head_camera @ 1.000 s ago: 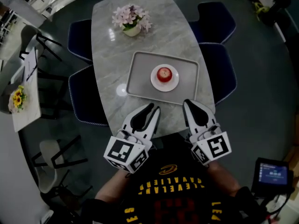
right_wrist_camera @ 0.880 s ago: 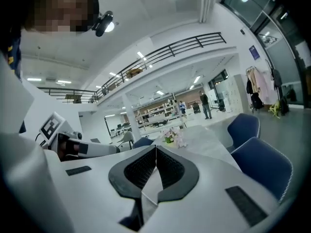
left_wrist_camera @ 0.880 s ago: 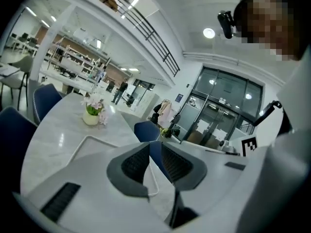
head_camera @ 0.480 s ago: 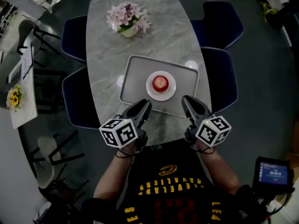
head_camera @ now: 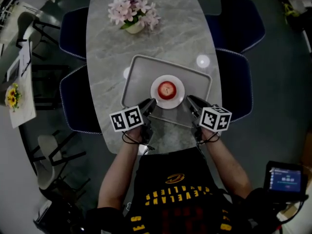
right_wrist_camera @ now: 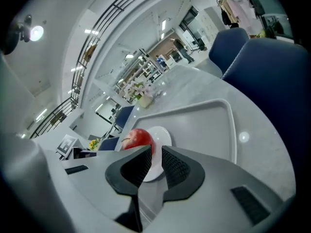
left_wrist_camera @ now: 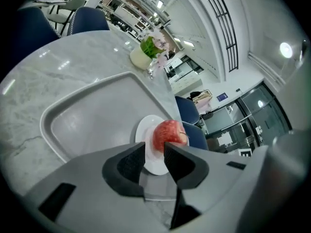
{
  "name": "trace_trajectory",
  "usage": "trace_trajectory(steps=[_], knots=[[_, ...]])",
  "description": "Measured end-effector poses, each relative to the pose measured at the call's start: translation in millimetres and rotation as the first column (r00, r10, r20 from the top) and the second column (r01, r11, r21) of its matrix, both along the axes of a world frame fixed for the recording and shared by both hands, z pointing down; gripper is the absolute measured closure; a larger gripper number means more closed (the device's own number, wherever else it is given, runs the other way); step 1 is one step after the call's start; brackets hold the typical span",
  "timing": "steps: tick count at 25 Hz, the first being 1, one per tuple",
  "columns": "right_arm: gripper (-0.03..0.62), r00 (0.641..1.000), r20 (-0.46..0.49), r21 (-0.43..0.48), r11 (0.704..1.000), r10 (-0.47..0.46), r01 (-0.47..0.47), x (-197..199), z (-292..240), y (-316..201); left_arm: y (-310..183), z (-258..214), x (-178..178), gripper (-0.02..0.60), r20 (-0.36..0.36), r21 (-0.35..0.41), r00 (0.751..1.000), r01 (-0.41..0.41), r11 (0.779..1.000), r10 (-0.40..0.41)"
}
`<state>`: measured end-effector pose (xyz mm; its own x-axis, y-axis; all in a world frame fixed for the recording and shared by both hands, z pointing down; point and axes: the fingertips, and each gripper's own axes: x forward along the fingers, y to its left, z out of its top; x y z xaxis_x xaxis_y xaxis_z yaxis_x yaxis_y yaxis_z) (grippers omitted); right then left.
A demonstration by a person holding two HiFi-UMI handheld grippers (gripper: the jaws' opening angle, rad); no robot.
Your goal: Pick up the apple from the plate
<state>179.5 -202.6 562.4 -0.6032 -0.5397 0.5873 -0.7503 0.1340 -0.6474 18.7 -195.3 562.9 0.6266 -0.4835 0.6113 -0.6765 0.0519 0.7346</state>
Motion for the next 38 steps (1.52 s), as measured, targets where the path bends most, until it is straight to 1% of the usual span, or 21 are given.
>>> trace_trajectory(steps=[4,6,9,12,14,18,22,24,26,30,34,38], knots=[[0.534,1.000,0.004,-0.078,0.997,0.007,-0.006,-9,20,1,2,18,-2,0.474,-0.016,-0.085,0.999,0.049,0.995,-0.050],[0.534,1.000,0.005,-0.110,0.994,0.012,-0.011,-10,31,-1,1,29,-4,0.474,0.001,-0.122,0.998,0.070,0.990,-0.071],[0.534,1.000,0.005,-0.138,0.990,0.027,-0.026,-8,44,-9,-5,43,-5,0.474,0.035,-0.151,0.996,0.085,0.985,-0.081],[0.534,0.999,0.009,-0.165,0.986,0.031,-0.029,-8,56,-15,-13,51,-4,0.474,0.041,-0.168,0.995,0.100,0.981,-0.094],[0.534,1.000,0.011,-0.181,0.983,0.028,-0.026,-10,58,-15,-14,53,-3,0.474,0.049,-0.186,0.994,0.101,0.977,-0.093],[0.534,0.999,0.015,-0.195,0.980,0.034,-0.030,-12,58,-16,-15,54,-1,0.474,0.068,-0.222,0.996,0.076,0.972,-0.062],[0.534,0.999,0.026,-0.201,0.979,0.036,-0.030,-10,54,-15,-14,52,0,0.476,0.071,-0.233,0.996,0.071,0.970,-0.056],[0.534,0.999,0.028,-0.204,0.979,0.031,-0.024,-10,51,-13,-11,50,-1,0.502,0.075,-0.235,0.995,0.081,0.969,-0.065],[0.534,0.999,0.031,-0.207,0.978,0.021,-0.014,-12,48,-9,-7,48,-2,0.511,0.078,-0.237,0.995,0.085,0.968,-0.068],[0.536,1.000,0.030,-0.216,0.976,0.001,0.006,-15,49,-8,-7,49,3,0.535,0.063,-0.242,0.997,0.065,0.968,-0.051],[0.543,0.998,0.055,-0.233,0.972,0.029,-0.015,-14,52,-12,-11,51,6,0.535,0.060,-0.243,0.997,0.059,0.968,-0.046],[0.546,0.998,0.058,-0.237,0.971,0.039,-0.024,-14,51,-9,-7,49,6,0.537,0.053,-0.243,0.997,0.061,0.968,-0.049]])
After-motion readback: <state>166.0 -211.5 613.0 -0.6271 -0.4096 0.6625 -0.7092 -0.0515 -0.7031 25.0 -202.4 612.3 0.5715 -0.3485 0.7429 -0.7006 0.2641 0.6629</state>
